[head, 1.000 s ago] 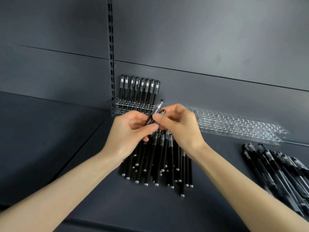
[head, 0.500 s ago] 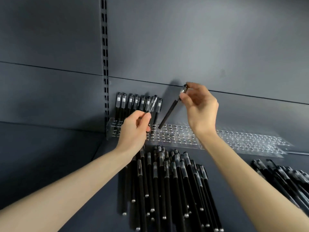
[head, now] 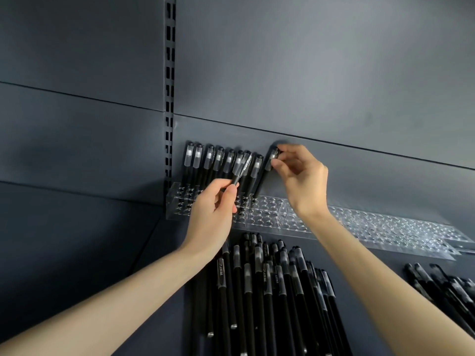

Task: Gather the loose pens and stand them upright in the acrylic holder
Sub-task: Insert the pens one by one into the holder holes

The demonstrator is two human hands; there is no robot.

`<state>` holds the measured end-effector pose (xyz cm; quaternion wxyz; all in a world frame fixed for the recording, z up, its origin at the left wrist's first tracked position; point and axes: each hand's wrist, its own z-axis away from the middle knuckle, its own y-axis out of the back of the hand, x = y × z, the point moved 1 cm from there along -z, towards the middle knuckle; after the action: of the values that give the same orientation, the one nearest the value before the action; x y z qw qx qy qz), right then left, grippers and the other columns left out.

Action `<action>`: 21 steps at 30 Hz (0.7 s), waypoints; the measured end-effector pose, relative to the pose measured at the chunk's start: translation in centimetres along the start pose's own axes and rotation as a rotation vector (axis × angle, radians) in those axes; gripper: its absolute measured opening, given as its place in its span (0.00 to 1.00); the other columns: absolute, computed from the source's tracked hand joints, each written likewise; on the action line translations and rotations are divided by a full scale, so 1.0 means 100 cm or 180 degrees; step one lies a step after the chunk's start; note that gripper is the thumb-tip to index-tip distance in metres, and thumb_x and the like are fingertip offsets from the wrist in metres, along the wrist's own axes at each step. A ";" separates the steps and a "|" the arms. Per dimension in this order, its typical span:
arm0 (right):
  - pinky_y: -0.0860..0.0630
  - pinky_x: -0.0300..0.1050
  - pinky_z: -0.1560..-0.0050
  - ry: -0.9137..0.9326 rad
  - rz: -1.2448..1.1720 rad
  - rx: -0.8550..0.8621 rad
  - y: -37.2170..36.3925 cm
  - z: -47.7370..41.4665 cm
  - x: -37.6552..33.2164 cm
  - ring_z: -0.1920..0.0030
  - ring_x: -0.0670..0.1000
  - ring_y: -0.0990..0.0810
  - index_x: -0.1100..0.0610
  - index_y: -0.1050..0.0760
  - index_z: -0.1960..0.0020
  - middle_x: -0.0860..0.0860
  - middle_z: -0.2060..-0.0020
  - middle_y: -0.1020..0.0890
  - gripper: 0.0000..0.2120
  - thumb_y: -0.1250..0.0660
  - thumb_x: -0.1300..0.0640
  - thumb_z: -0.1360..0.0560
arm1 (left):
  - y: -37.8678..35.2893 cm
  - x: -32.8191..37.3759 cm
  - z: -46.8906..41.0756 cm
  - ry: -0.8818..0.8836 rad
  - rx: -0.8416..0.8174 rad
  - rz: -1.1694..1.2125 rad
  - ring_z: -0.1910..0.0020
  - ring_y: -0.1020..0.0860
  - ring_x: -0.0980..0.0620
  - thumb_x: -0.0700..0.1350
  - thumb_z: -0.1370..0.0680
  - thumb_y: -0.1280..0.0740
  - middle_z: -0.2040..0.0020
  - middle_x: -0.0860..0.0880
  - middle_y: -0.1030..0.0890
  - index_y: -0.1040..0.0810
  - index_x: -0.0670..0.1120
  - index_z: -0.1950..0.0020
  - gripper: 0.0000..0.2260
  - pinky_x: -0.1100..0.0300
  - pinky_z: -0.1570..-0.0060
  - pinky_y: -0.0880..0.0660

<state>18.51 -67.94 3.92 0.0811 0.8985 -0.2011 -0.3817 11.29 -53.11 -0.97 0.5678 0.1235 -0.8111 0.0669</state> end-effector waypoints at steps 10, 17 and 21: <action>0.22 0.44 0.48 0.0011 0.0128 -0.0344 0.003 -0.003 0.001 0.57 0.50 0.18 0.52 0.23 0.47 0.50 0.63 0.17 0.10 0.31 0.64 0.26 | -0.001 -0.006 -0.001 0.0045 -0.0035 0.0017 0.70 0.29 0.62 0.43 0.19 0.41 0.64 0.52 0.23 0.23 0.44 0.45 0.08 0.63 0.63 0.34; 0.21 0.43 0.51 -0.0039 0.0223 -0.0491 0.003 -0.007 0.003 0.59 0.50 0.17 0.52 0.22 0.49 0.51 0.64 0.16 0.11 0.31 0.66 0.26 | -0.002 -0.005 0.001 0.0008 -0.0101 0.0017 0.70 0.29 0.58 0.44 0.19 0.41 0.63 0.51 0.23 0.25 0.45 0.44 0.08 0.65 0.68 0.32; 0.21 0.46 0.50 -0.0105 0.0191 -0.0501 0.001 0.002 0.006 0.59 0.51 0.17 0.55 0.21 0.47 0.52 0.63 0.16 0.11 0.32 0.67 0.26 | -0.003 -0.005 0.002 0.0013 -0.0096 -0.0025 0.70 0.30 0.58 0.43 0.19 0.41 0.65 0.53 0.23 0.23 0.45 0.46 0.08 0.61 0.65 0.33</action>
<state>18.72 -68.24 3.38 0.1596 0.8765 -0.1986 -0.4085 11.33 -53.41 -1.57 0.5715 0.1180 -0.8104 0.0528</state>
